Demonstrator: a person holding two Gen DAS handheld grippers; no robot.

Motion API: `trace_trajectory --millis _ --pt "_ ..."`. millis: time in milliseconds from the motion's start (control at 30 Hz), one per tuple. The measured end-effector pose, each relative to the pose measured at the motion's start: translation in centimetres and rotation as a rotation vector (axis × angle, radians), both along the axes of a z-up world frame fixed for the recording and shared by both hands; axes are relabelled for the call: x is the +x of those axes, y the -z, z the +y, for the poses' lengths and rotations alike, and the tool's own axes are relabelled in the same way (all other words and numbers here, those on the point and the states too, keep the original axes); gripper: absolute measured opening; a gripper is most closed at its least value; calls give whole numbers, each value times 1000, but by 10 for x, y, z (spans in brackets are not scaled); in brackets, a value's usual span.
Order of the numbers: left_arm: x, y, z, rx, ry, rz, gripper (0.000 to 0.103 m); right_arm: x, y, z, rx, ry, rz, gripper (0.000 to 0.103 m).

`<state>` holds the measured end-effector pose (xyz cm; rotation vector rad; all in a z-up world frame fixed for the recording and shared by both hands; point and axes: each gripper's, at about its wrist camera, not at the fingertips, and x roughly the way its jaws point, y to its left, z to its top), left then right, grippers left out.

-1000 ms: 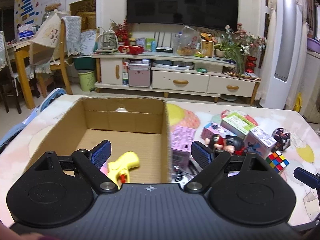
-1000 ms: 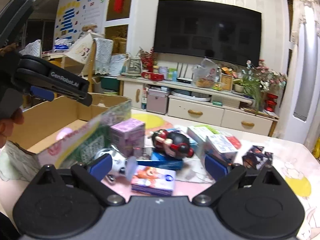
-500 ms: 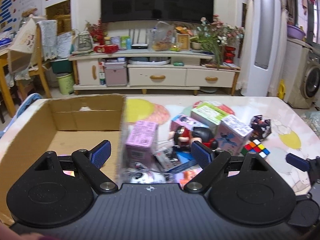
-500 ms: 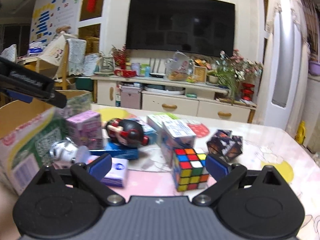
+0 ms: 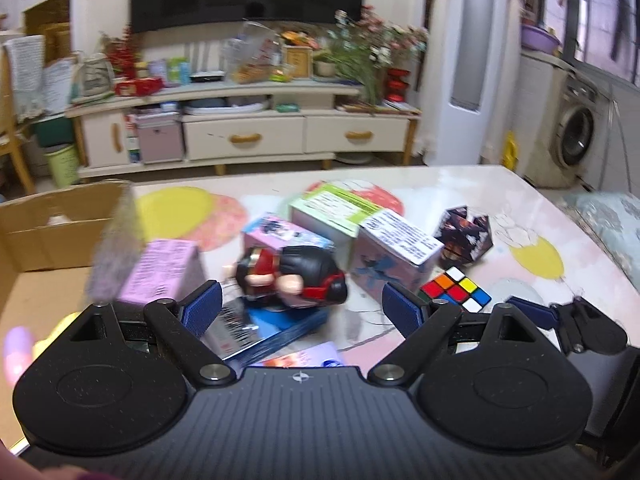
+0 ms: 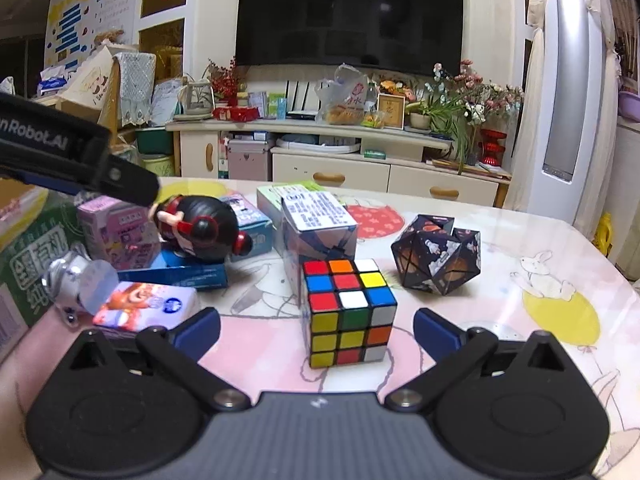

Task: Organize rigid objects
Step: 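Move left tool to red-black doll figure while right tool reaches Rubik's cube, then close left gripper on doll figure while right gripper closes on Rubik's cube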

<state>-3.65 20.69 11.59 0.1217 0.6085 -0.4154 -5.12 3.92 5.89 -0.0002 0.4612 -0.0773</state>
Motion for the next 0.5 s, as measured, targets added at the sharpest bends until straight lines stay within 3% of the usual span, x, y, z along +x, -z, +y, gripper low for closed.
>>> trace_trajectory --millis 233,500 --pt "24 7 -16 51 29 17 103 14 1 -9 -30 -25 12 102" --pt "51 16 -28 118 82 85 103 27 3 -22 72 -47 64 102"
